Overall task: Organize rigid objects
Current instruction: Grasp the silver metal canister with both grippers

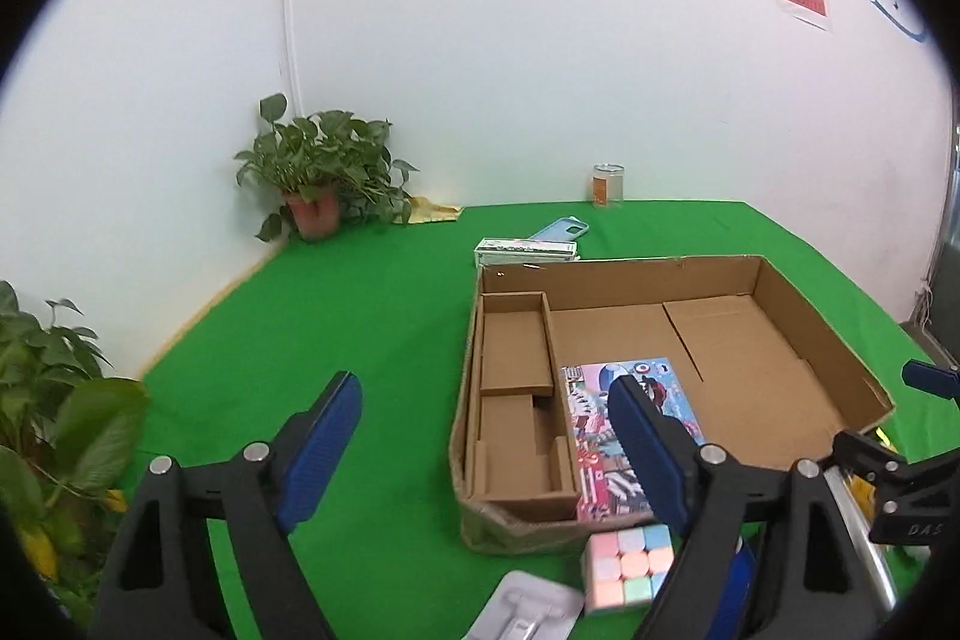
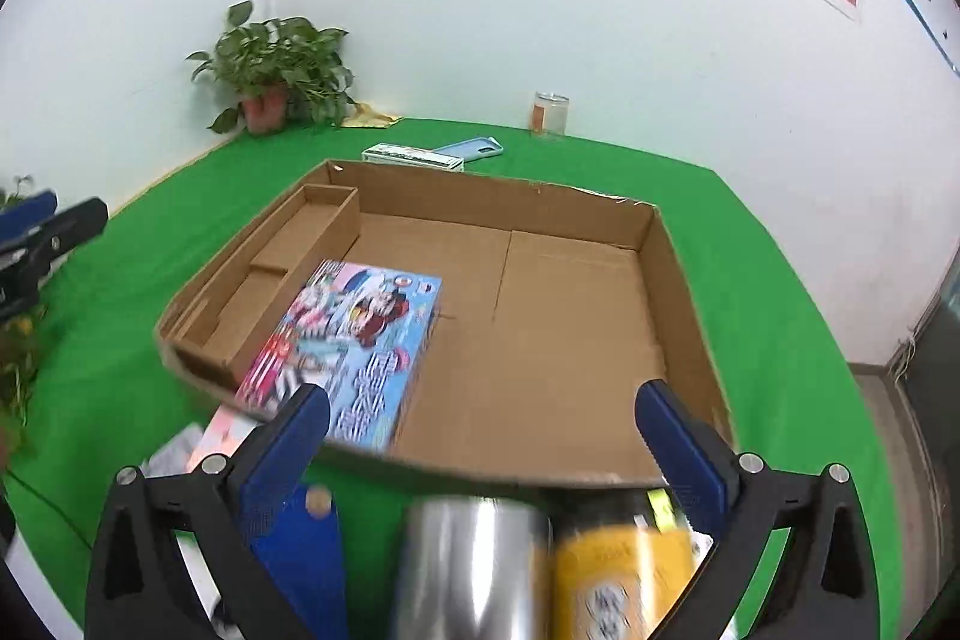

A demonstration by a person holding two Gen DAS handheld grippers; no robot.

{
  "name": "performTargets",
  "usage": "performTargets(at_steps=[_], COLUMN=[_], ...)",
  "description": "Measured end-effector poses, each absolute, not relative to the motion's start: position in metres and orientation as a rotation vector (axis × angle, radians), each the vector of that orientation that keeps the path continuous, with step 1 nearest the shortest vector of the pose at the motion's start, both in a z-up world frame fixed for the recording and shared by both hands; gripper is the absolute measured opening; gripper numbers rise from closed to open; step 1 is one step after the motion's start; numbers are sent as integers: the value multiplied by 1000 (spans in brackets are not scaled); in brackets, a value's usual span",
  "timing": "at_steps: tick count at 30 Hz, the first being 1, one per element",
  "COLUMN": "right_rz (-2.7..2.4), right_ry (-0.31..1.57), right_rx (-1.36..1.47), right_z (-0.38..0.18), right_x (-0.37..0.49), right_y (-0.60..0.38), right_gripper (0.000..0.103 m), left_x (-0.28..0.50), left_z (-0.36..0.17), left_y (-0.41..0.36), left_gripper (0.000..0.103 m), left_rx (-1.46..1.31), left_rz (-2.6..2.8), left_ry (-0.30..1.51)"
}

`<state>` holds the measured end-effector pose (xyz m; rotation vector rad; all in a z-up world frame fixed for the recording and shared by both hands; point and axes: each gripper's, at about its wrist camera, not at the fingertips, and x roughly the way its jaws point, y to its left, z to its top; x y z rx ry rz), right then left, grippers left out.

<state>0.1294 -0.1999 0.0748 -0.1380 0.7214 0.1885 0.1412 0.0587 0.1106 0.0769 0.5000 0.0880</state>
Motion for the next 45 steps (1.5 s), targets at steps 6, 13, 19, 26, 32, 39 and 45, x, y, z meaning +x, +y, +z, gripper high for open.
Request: performTargets(at_steps=[6,13,19,26,32,39,45], right_rz=[262,284,275,296,342,340,256], right_ry=[797,827,873,1056,1151,1088,1061], right_rx=[-2,35,20,217,386,143,-107], right_z=[80,71,50,2,-40,-34,-25], right_x=[90,31,10,17,31,-12,-71], right_y=[-228,-242,-253,-284,-293,-277,-272], right_gripper=[101,101,101,86,82,81,81], left_x=[126,92,74,59,55,42,44], left_z=[131,95,57,36,22,8,-18], left_y=[61,35,1,-9,-9,-23,-40], left_gripper=[21,86,98,98,98,97,97], left_rx=[137,-58,-150,-196,-205,-216,-450], left_rz=[-31,-103,-126,-219,-228,-308,-559], left_ry=[638,645,681,743,784,840,1018])
